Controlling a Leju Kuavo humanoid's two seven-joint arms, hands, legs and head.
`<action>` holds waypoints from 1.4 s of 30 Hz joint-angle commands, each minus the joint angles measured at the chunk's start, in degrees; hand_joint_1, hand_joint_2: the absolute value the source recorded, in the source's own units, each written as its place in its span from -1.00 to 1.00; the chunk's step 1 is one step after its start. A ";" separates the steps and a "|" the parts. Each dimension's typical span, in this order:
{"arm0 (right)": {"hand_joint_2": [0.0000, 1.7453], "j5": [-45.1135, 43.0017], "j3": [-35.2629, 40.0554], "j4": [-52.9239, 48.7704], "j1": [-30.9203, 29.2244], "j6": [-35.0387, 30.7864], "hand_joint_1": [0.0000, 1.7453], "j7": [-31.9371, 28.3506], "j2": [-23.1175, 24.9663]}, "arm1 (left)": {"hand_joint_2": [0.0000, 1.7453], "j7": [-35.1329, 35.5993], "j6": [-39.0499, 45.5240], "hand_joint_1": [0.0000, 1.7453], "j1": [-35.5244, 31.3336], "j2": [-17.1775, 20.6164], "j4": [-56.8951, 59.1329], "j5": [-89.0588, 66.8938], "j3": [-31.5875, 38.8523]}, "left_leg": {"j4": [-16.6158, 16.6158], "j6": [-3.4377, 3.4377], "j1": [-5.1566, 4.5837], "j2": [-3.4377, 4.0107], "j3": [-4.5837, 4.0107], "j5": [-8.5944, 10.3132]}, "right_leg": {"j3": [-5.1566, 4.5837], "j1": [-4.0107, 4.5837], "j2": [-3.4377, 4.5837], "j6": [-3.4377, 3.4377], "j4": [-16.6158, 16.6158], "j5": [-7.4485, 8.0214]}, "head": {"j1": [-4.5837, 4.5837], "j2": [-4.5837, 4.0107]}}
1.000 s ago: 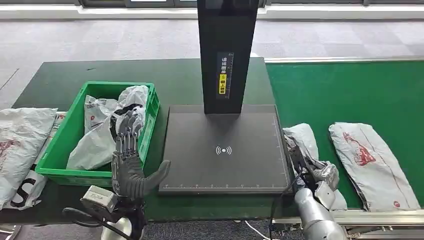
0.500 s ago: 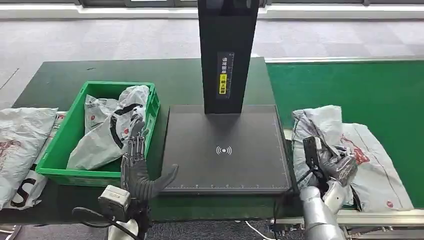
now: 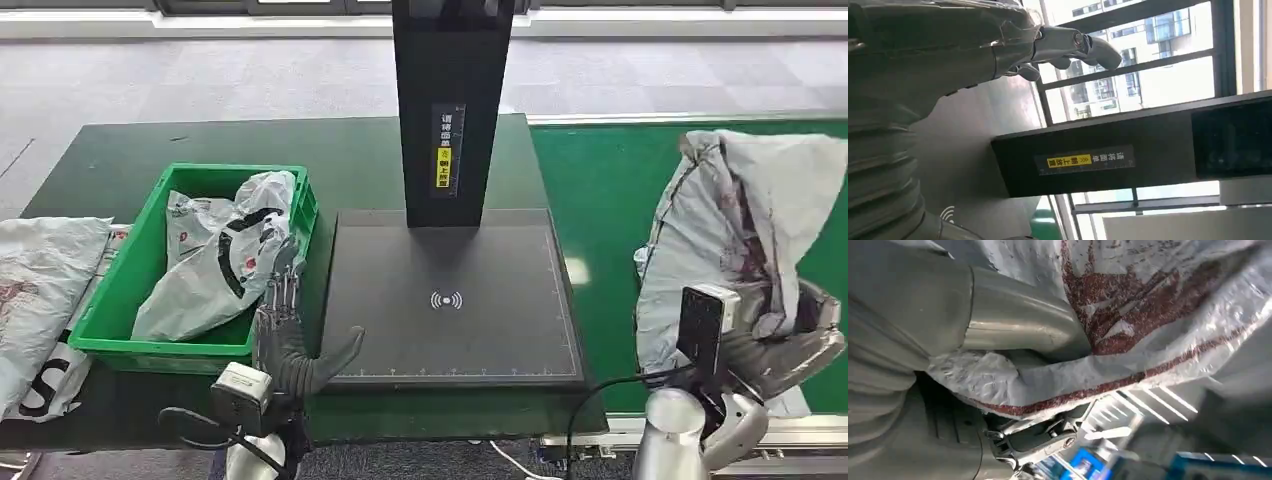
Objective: Moved the parcel from conveyor to table for the left to box.
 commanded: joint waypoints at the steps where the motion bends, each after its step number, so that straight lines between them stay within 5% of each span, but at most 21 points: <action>1: 1.00 -8.91 25.97 1.60 5.27 7.91 1.00 -4.49 0.21 | 1.00 0.20 0.00 -1.00 -3.81 1.96 5.76 0.64 -0.03 | -0.21 -0.05 0.06 0.24 0.31 0.01 | 0.23 0.08 0.19 -0.09 -0.19 0.07 | 0.00 0.00; 5: 1.00 -8.91 25.97 1.60 5.27 7.91 1.00 -4.49 0.21 | 1.00 0.20 0.00 -1.00 -3.81 1.96 5.76 0.64 -0.03 | -0.25 -0.05 0.07 0.04 0.34 0.05 | 0.30 0.09 -0.04 -0.09 -0.24 0.04 | 0.00 0.00; 11: 1.00 -11.95 30.90 15.26 -1.64 19.11 1.00 -5.02 0.08 | 1.00 0.20 -0.17 -1.00 -4.95 1.72 7.40 0.37 -0.16 | -0.13 -0.07 0.09 0.20 0.26 0.04 | 0.21 0.11 0.17 -0.07 -0.14 0.08 | 0.00 0.00; 20: 1.00 -11.95 30.90 15.26 -1.64 19.11 1.00 -5.02 0.08 | 1.00 0.20 -0.17 -1.00 -4.95 1.72 7.40 0.37 -0.16 | -0.12 -0.05 0.05 -0.04 0.18 0.04 | 0.21 0.06 -0.05 -0.05 -0.10 0.01 | 0.00 0.00; 26: 1.00 -16.93 28.24 32.74 -9.18 23.65 1.00 -7.63 0.01 | 1.00 0.20 -0.21 -1.00 -5.98 0.78 9.30 -0.37 -0.65 | -0.27 -0.05 0.07 0.10 0.36 0.10 | 0.37 0.09 0.06 -0.06 -0.26 0.12 | 0.00 0.00; 34: 1.00 -15.70 24.88 50.62 -15.58 24.33 1.00 -2.82 -1.24 | 1.00 0.20 0.27 -1.00 -6.24 0.25 9.91 -1.35 -0.83 | -0.21 -0.03 0.04 -0.02 0.27 0.11 | 0.30 0.06 -0.05 -0.04 -0.20 0.08 | 0.00 0.00; 35: 1.00 -15.34 24.30 52.20 -16.00 22.70 -0.96 -3.12 -1.07 | 1.00 0.20 0.38 -1.00 -6.33 0.00 9.99 -1.64 -0.54 | -0.12 -0.03 0.06 -0.06 0.19 0.08 | 0.24 0.08 -0.08 -0.03 -0.13 0.05 | 0.00 0.00; 42: 1.00 -15.59 23.40 53.40 -16.12 23.11 -1.00 -2.95 -1.28 | 1.00 0.20 0.43 -1.00 -6.39 -0.38 10.52 -2.44 -0.30 | -0.11 -0.03 0.02 -0.12 0.13 0.08 | 0.19 0.04 -0.12 -0.05 -0.08 0.02 | 0.00 0.00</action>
